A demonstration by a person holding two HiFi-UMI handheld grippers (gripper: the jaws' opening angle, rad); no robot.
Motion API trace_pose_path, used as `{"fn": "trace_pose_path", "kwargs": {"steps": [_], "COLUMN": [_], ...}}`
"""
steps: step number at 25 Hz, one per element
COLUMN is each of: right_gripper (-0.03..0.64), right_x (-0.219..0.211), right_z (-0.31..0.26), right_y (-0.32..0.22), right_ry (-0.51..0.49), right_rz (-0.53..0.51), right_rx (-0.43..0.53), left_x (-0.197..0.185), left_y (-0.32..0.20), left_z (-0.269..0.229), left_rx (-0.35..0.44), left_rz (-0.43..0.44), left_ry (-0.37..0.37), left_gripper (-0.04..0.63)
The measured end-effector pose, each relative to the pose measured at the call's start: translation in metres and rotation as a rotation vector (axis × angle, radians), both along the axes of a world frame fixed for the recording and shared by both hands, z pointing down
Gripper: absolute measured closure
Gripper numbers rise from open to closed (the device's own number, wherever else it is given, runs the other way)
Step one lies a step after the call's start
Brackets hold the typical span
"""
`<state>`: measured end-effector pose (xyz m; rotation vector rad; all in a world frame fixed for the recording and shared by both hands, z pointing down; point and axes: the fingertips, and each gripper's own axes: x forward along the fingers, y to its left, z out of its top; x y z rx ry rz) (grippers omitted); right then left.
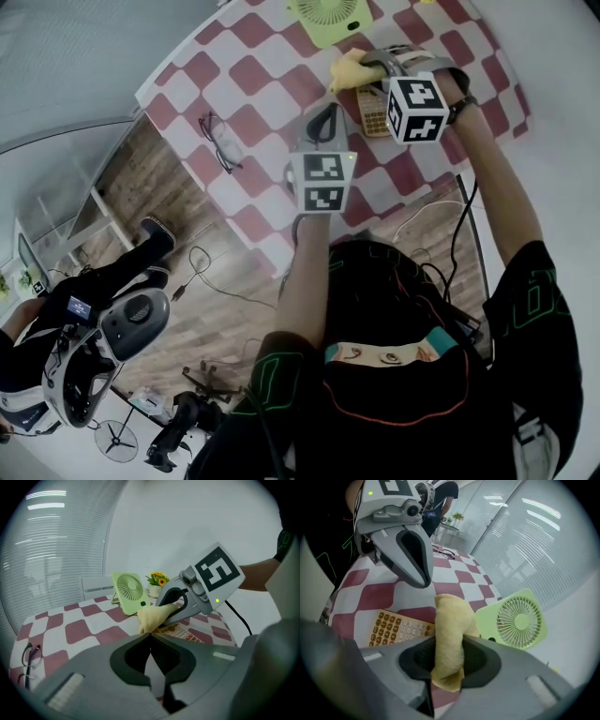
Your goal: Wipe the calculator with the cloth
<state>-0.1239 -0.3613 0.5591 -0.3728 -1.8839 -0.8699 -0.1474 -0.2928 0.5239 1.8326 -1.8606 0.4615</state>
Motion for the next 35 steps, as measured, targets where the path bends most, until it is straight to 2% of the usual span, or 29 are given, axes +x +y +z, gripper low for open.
{"fn": "trace_pose_path", "kwargs": {"steps": [16,35], "right_gripper": [0.505,0.503], "right_x": [0.024,0.058], "right_z": [0.001,0.002], "right_y": [0.029,0.068], "right_ry": [-0.005,0.047], "right_rz": [-0.007,0.026], "right_rx": [0.080,0.051], "left_x": [0.006,0.024], "left_y": [0.025,0.055], "left_z": [-0.008,-0.017], "left_rx": [0.015,0.056], "left_rz": [-0.025,-0.050], "left_ry": [-0.019,0.016], "left_gripper": [0.584,0.584]}}
